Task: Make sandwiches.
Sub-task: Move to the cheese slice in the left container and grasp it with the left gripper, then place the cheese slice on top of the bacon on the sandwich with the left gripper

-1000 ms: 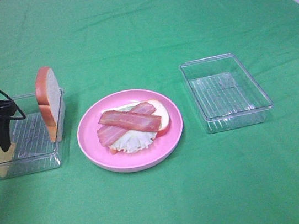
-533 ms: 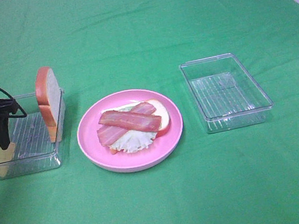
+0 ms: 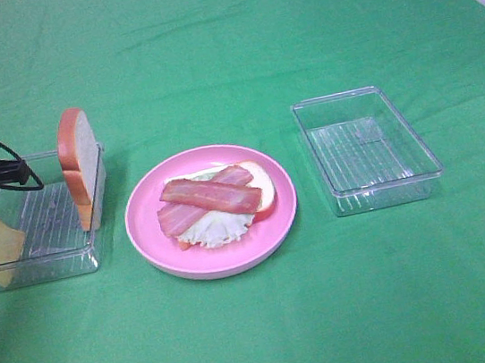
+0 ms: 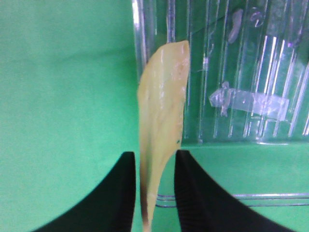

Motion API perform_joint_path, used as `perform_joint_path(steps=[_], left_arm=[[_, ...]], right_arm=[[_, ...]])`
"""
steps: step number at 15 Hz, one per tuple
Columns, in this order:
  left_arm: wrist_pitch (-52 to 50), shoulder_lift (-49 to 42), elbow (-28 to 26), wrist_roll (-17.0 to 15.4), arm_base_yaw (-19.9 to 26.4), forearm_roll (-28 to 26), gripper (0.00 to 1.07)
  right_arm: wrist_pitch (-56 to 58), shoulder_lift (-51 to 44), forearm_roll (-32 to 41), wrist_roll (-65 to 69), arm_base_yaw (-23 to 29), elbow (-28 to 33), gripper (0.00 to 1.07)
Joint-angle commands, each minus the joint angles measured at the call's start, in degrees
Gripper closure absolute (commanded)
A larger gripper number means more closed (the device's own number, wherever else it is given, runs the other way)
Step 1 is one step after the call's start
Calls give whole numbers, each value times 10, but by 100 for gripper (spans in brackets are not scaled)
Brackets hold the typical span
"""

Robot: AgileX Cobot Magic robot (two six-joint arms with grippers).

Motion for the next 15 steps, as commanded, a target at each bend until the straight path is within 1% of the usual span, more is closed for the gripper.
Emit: perform_joint_path(steps=[1, 2, 8, 12, 13, 14, 15], left_arm=[[0, 0, -2, -5, -2, -5, 97], [0, 0, -2, -5, -2, -4, 106], [0, 0, -2, -4, -2, 0, 107], [47, -17, -30, -2, -3, -4, 107], [65, -35, -41, -2, -3, 0, 107], [73, -83, -61, -5, -3, -6, 107], [80, -109, -72, -5, -3, -7, 107]], right_arm=[[-7, -17, 0, -2, -1, 1, 11], [-7, -17, 0, -2, -1, 1, 11], [-7, -17, 0, -2, -1, 1, 11], [-7, -17, 0, -2, -1, 1, 11], [-7, -17, 0, -2, -1, 1, 11], [-7, -17, 0, -2, -1, 1, 11], [-7, -17, 0, -2, -1, 1, 11]])
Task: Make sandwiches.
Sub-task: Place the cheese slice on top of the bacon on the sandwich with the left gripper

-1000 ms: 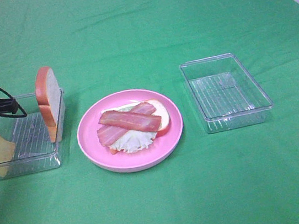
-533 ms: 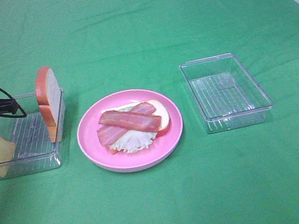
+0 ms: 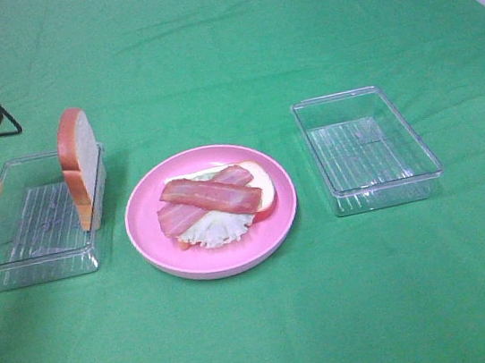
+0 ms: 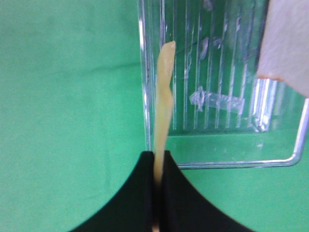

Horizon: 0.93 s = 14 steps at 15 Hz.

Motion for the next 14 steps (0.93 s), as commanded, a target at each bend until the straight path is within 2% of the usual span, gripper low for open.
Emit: perform_joint_path(steps=[1, 5, 7, 9, 10, 11, 14], left_arm=[[35, -54, -32, -4, -3, -11, 107], [63, -90, -143, 1, -13, -48, 107], [61, -89, -207, 1, -48, -61, 107], [42, -89, -235, 6, -91, -97, 107], [29, -89, -235, 22, -108, -130, 107], [27, -72, -234, 66, -135, -213, 107], [42, -19, -234, 110, -148, -303, 107]], right_arm=[[-6, -17, 0, -2, -1, 1, 11], [-6, -17, 0, -2, -1, 1, 11], [-6, -17, 0, -2, -1, 1, 11], [-6, -17, 0, -2, -1, 1, 11], [-6, -17, 0, -2, -1, 1, 11], [-6, -17, 0, -2, -1, 1, 11], [-6, -17, 0, -2, -1, 1, 11]])
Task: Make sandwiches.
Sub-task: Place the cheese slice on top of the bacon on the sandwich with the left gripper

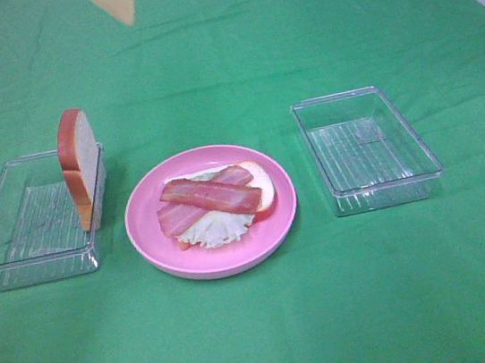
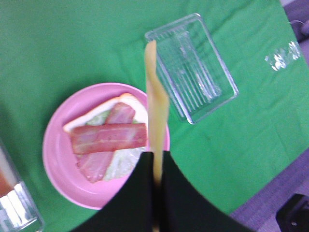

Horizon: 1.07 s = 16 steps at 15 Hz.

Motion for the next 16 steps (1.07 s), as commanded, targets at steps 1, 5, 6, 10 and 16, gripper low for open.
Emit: perform_joint_path(steps=[1, 5, 6, 10, 16], left_arm=[[36, 59, -2, 46, -7, -75, 107], [37, 152, -2, 78, -10, -136, 107], [39, 175, -2, 83, -13, -144, 107], [43, 254, -2, 84, -45, -144, 107], [30, 303, -2, 83, -63, -131, 107]], right_arm=[[-3, -17, 0, -2, -1, 1, 11], [-3, -17, 0, -2, -1, 1, 11], [-3, -17, 0, -2, -1, 1, 11], [-3, -17, 0, -2, -1, 1, 11], [-3, -16, 0, -2, -1, 1, 11]])
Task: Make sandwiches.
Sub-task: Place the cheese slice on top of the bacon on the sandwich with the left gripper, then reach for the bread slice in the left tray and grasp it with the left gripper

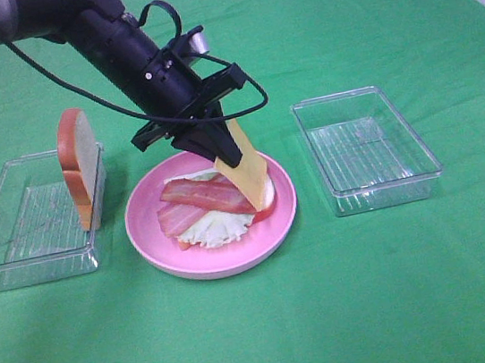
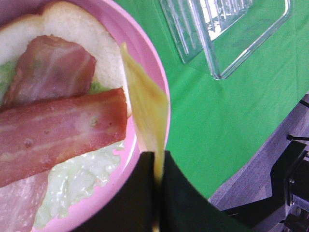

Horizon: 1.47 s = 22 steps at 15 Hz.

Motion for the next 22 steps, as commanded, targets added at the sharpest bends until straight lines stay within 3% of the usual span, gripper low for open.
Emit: perform_joint_path(steps=[1, 5, 7, 8, 9, 12, 13, 16, 19, 22], left_arm=[[27, 5, -2, -2, -3, 23, 107], [15, 5, -2, -42, -3, 106, 107], [11, 5, -2, -46, -3, 108, 107], [6, 5, -2, -50, -3, 109, 100], [0, 5, -2, -56, -3, 109, 83], [3, 2, -11, -81, -3, 119, 19], [17, 2, -26, -77, -3, 121, 6], [59, 2, -95, -81, -6, 147, 4], [58, -23, -158, -73, -21, 124, 4], [58, -109, -160, -71, -30, 113, 4]], right_arm=[[-3, -16, 0, -2, -1, 1, 11], [-3, -16, 0, -2, -1, 1, 11], [-3, -16, 0, -2, -1, 1, 11], [-3, -16, 0, -2, -1, 1, 11], [-3, -16, 0, -2, -1, 1, 11], [-3, -16, 0, -2, -1, 1, 11], [-3, -16, 0, -2, -1, 1, 11], [-3, -16, 0, -2, -1, 1, 11], [-3, -16, 0, -2, -1, 1, 11], [-3, -14, 0, -2, -1, 1, 11]])
